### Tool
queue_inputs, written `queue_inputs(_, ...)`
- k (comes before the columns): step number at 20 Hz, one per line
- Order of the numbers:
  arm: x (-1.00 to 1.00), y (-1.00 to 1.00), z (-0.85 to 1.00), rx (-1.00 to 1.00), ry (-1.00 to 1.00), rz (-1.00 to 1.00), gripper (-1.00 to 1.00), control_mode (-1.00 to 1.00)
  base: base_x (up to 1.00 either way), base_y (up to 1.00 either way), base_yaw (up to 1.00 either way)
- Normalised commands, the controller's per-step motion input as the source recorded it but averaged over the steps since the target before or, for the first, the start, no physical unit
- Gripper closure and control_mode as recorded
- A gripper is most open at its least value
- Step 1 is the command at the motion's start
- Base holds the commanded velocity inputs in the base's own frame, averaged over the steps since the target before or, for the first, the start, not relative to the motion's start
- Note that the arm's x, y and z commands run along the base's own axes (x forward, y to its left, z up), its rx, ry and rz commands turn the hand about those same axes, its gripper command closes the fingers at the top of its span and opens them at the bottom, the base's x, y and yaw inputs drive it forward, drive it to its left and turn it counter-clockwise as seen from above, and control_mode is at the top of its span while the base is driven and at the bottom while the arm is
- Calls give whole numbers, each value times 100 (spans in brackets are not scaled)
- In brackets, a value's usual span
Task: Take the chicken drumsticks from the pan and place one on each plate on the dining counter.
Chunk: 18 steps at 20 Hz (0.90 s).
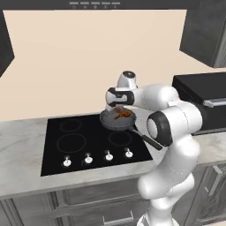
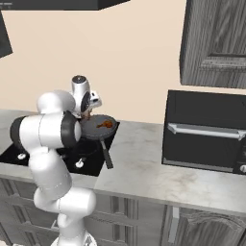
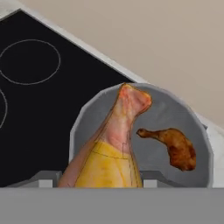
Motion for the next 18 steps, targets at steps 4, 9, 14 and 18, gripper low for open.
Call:
queue_inputs(4, -100, -14, 100, 0, -1, -2, 100, -100, 0, 0, 0)
queue_inputs(9, -100, -27, 100, 2, 21, -11, 100, -100, 0, 0, 0)
queue_inputs(14, -100, -67, 100, 8, 37, -19, 100, -100, 0, 0, 0)
queue_inputs(18, -100, -39, 65, 3, 17, -33, 100, -100, 0, 0, 0)
